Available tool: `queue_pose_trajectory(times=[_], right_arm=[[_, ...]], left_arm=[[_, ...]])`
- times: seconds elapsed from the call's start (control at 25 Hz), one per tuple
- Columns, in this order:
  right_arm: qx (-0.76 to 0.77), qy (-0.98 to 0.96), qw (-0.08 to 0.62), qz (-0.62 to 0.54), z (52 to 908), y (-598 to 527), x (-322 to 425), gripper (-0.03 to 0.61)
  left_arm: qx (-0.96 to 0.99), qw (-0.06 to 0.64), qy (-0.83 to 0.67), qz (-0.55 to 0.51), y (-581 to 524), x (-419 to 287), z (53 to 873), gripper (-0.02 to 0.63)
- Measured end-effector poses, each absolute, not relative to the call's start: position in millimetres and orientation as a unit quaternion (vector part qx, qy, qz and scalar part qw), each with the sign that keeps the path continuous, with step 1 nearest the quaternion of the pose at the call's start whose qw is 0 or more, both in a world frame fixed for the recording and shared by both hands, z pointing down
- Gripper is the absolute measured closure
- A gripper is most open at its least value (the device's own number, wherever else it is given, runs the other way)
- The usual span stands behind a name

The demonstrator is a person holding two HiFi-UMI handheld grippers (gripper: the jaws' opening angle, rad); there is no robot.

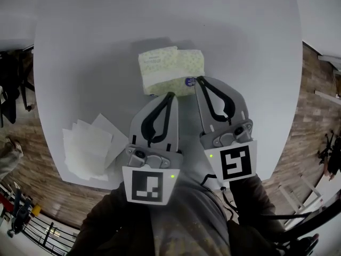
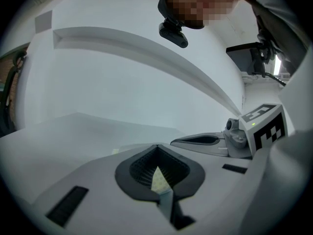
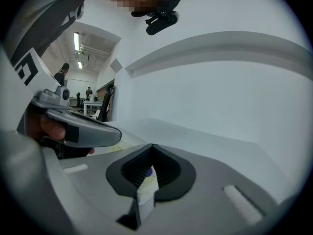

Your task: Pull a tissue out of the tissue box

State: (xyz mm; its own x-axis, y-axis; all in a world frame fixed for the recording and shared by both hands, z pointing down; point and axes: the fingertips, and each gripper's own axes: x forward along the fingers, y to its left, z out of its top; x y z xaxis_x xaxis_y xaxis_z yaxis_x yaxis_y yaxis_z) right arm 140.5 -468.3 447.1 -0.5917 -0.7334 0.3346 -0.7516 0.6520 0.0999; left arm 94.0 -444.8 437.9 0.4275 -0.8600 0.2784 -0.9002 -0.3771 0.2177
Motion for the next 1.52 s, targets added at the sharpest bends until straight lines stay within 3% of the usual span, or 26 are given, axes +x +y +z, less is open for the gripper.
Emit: queue_pose_trajectory(times=[0.4, 0.84, 1.12, 1.52], right_arm=[[0.374, -0.919, 0.116, 0.034, 376.9, -443.2, 121.6, 0.577], [0.37, -0.926, 0.064, -0.031, 266.7, -369.5, 111.4, 0.577], [0.373, -0.925, 0.072, -0.005, 273.2, -330.4, 85.2, 0.577], [0.368, -0.924, 0.1, 0.001, 299.9, -332.1, -36.8, 0.577]], left_arm=[[0.82, 0.171, -0.543, 0.059, -446.0, 89.2, 440.3, 0.612], [0.808, 0.176, -0.562, 0.005, -374.3, 79.8, 353.4, 0.612], [0.794, 0.129, -0.593, 0.004, -287.4, 37.6, 306.8, 0.612], [0.765, 0.107, -0.635, 0.011, -230.6, -95.5, 293.7, 0.612]])
